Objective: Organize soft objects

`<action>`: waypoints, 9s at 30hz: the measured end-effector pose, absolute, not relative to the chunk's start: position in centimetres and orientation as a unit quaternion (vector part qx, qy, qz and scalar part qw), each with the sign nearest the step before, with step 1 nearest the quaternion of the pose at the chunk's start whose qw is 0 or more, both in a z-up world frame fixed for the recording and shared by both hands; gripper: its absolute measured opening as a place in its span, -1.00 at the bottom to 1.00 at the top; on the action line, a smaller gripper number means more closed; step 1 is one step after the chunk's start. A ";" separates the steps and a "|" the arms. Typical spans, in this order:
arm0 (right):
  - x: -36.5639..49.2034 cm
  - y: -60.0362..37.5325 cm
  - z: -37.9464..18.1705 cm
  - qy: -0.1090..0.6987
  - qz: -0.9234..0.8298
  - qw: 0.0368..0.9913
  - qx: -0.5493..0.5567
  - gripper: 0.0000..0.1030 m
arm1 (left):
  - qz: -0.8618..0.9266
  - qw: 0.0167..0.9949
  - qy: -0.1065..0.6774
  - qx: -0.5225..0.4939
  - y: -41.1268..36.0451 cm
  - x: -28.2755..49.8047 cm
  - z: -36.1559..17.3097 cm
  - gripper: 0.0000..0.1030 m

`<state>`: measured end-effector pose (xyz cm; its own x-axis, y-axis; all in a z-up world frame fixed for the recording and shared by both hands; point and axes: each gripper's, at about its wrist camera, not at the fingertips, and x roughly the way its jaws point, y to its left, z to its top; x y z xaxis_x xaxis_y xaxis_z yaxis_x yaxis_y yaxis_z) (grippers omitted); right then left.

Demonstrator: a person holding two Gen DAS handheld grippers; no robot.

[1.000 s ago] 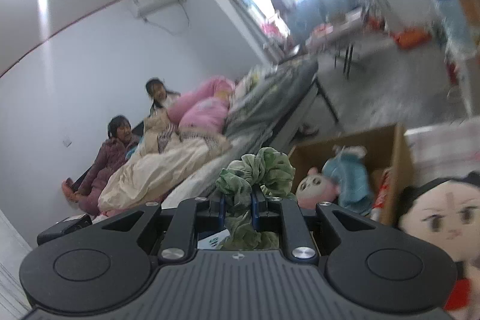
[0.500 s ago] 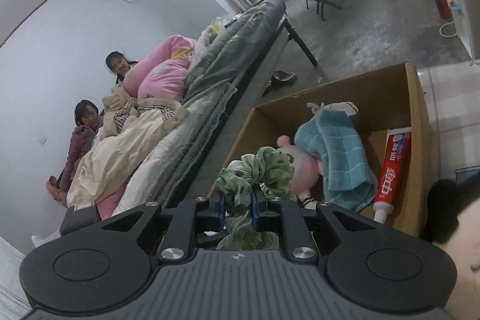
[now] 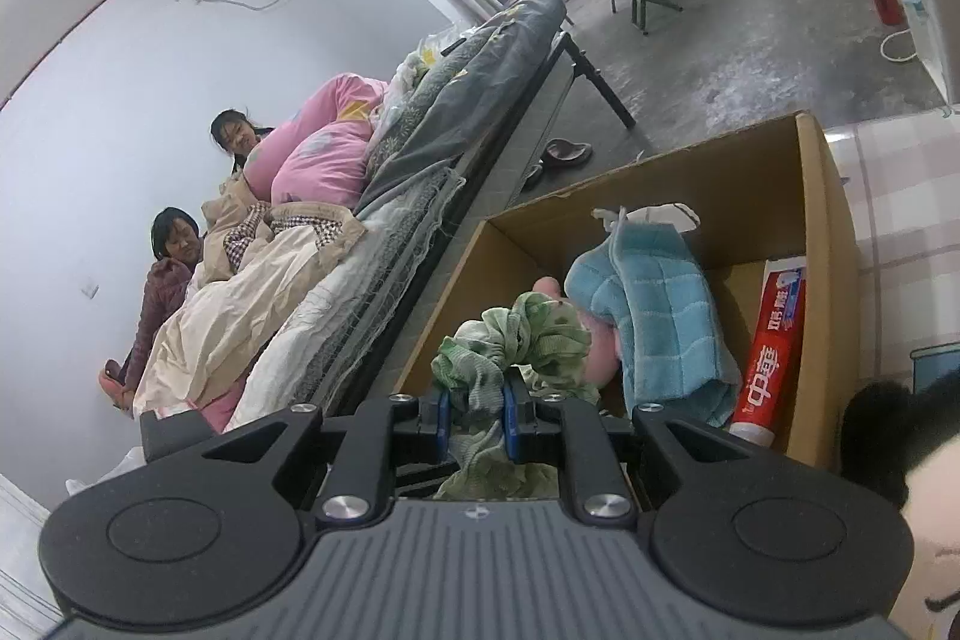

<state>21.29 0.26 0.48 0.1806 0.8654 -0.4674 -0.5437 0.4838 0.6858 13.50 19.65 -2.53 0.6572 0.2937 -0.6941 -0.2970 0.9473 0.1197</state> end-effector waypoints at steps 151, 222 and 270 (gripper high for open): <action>22.5 11.8 -7.3 0.607 0.313 0.709 0.175 -0.66 | 0.242 0.926 0.249 -0.145 29.1 -3.0 2.8 0.87; 16.0 -3.7 1.5 0.500 0.411 0.695 0.314 0.05 | 0.175 0.950 0.235 -0.109 22.3 -4.0 6.1 0.96; 18.9 -34.8 -9.0 0.353 0.039 0.883 0.307 0.09 | -0.141 0.946 0.285 -0.069 -8.6 14.5 2.3 0.60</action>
